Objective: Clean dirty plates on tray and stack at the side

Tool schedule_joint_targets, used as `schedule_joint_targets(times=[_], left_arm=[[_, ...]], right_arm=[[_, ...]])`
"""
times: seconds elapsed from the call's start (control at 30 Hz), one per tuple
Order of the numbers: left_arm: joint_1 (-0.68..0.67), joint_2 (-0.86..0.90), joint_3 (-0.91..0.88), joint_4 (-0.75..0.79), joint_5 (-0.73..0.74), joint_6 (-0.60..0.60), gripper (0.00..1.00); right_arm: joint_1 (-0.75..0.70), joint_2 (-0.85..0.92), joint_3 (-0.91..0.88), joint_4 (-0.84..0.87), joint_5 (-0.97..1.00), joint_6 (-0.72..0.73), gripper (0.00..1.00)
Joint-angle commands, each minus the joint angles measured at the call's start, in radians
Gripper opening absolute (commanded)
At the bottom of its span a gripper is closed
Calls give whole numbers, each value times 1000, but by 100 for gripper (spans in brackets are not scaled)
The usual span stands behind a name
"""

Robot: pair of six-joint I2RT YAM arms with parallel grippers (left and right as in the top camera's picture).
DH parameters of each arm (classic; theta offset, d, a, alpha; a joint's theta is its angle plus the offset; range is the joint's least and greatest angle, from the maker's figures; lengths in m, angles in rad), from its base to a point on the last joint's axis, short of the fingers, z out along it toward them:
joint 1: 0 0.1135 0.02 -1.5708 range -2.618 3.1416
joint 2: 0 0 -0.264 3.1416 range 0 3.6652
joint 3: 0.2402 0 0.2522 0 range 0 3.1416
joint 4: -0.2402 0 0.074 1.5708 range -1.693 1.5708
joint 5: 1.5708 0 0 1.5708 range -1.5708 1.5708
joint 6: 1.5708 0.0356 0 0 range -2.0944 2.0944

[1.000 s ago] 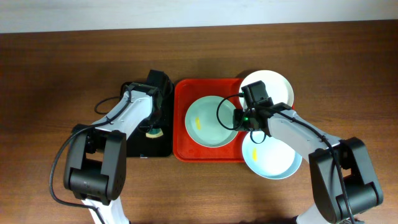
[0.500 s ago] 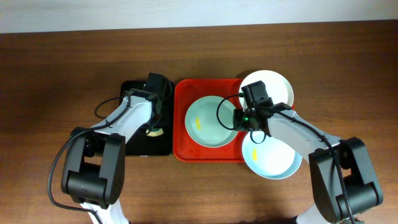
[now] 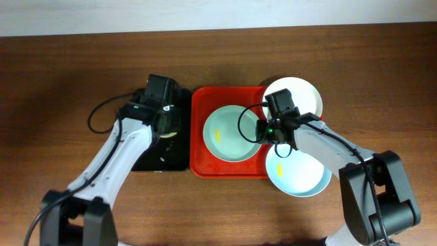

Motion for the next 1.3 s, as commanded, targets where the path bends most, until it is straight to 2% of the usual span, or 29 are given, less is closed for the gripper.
schedule_joint_targets(times=[0.0, 0.2, 0.4, 0.63, 0.77, 1.0, 1.27], left_arm=[[8, -12, -18, 6, -31, 16, 0], [6, -12, -151, 176, -97, 16, 0], [6, -12, -361, 460, -92, 16, 0], [6, -12, -520, 666, -84, 16, 0], [6, -12, -531, 674, -84, 14, 0], [6, -12, -534, 637, -81, -60, 0], [6, -15, -544, 673, -85, -60, 0]], right_arm=[[-2, 2, 19, 0, 5, 8, 14], [-2, 2, 19, 0, 5, 8, 14], [-2, 2, 19, 0, 5, 8, 14], [-2, 2, 19, 0, 5, 8, 15], [-2, 2, 19, 0, 5, 8, 15], [-2, 2, 19, 0, 5, 8, 15], [-2, 2, 19, 0, 5, 8, 15]])
